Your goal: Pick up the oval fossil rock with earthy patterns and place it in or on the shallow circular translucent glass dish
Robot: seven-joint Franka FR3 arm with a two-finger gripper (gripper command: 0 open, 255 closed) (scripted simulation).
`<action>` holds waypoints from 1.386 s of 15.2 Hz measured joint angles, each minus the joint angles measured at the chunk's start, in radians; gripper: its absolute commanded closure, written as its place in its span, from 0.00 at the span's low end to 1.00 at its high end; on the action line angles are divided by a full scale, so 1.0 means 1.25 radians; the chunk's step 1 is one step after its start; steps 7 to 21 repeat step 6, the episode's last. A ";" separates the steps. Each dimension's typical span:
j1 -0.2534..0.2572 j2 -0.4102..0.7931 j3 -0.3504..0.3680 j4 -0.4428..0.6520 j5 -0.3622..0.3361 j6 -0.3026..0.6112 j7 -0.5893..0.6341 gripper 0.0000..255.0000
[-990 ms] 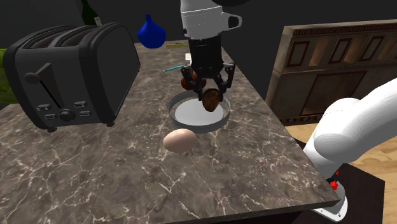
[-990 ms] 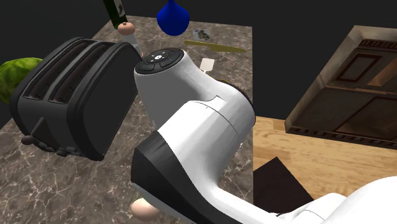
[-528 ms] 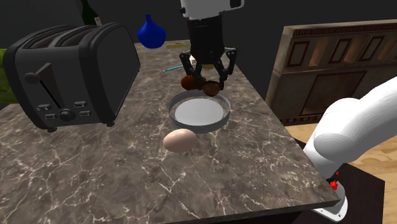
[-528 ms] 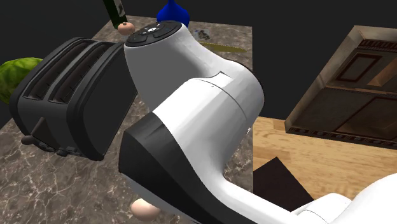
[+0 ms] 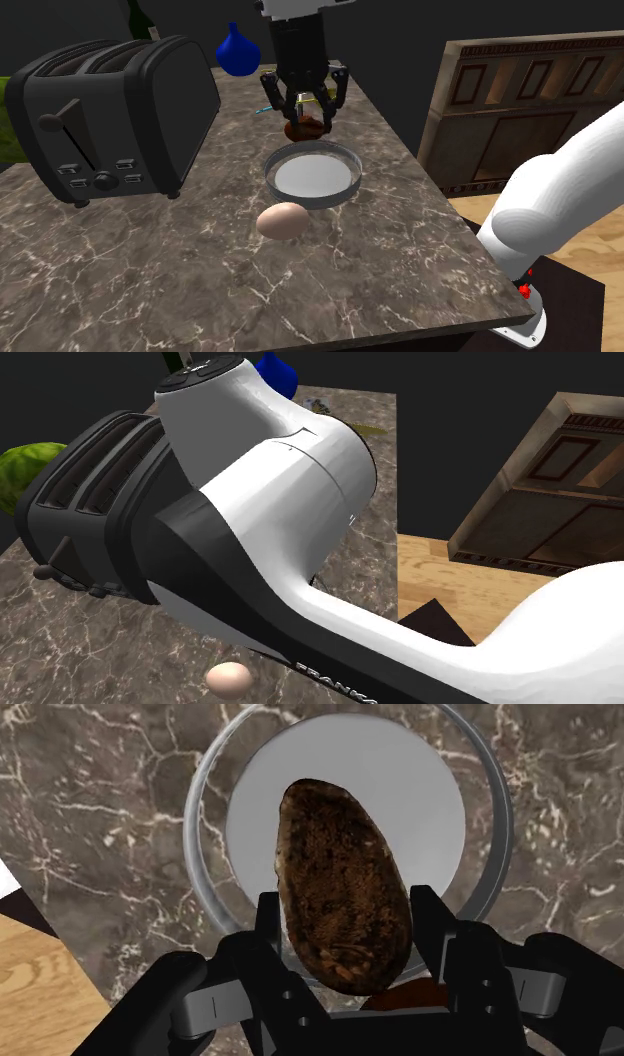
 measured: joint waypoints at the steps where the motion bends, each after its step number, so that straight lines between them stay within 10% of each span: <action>1: 0.001 -0.001 0.001 -0.012 0.001 0.010 0.000 1.00; 21: 0.004 -0.015 0.002 -0.078 0.007 0.063 -0.008 1.00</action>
